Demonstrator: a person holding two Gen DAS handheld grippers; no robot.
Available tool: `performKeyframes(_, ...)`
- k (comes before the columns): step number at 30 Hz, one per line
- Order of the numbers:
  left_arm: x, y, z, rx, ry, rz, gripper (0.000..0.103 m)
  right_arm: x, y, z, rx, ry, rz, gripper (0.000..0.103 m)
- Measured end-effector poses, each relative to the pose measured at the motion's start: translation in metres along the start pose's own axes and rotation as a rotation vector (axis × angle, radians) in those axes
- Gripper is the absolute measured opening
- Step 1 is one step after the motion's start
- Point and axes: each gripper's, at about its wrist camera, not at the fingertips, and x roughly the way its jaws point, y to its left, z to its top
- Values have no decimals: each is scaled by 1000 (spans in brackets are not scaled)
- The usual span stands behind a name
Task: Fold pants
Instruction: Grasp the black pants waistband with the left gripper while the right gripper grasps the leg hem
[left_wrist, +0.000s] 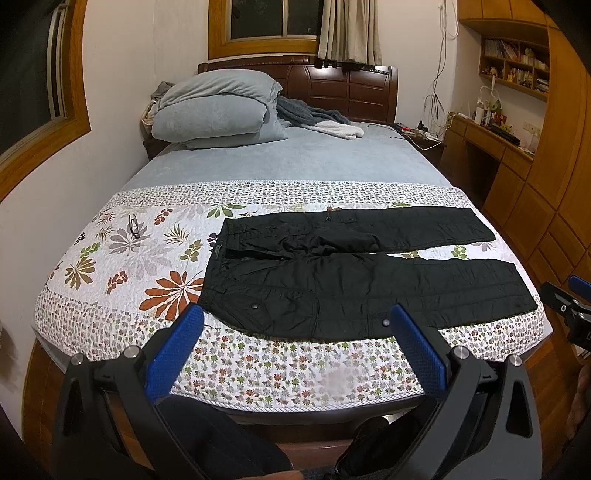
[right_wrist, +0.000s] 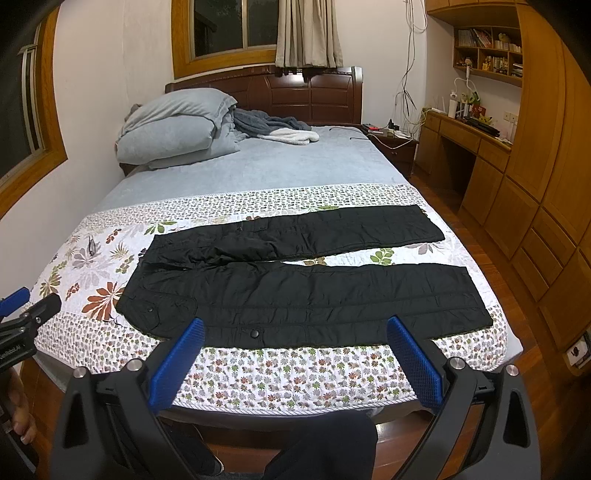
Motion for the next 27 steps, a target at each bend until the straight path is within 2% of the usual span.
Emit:
performKeyframes(11,4,2,-2,-2,7,-6,100,5,0,-4,5,9,-5,100)
performKeyframes(16,21,9,-8,1,34,-49,100,20,-5,-10,4,13,-10,100)
performKeyframes(18,40,17,-11,-8,78,-124,100,32,-11,-10,12,19,29,99)
performKeyframes(20,58,29,-17,-42,115,-224,100,47,-27,-17,66,-11,152,99)
performKeyframes(21,69,41,-22,-77,113,-271,100,55,-34,-19,86,-2,179,99)
performKeyframes(23,86,60,-30,-115,84,-341,100,84,-52,-28,127,70,217,99)
performKeyframes(25,107,85,-39,-171,61,-360,101,106,-70,-38,169,109,250,99)
performKeyframes(26,123,101,-42,-212,89,-375,101,117,-81,-42,198,137,268,99)
performKeyframes(27,144,117,-44,-264,165,-402,101,132,-97,-49,255,179,286,99)
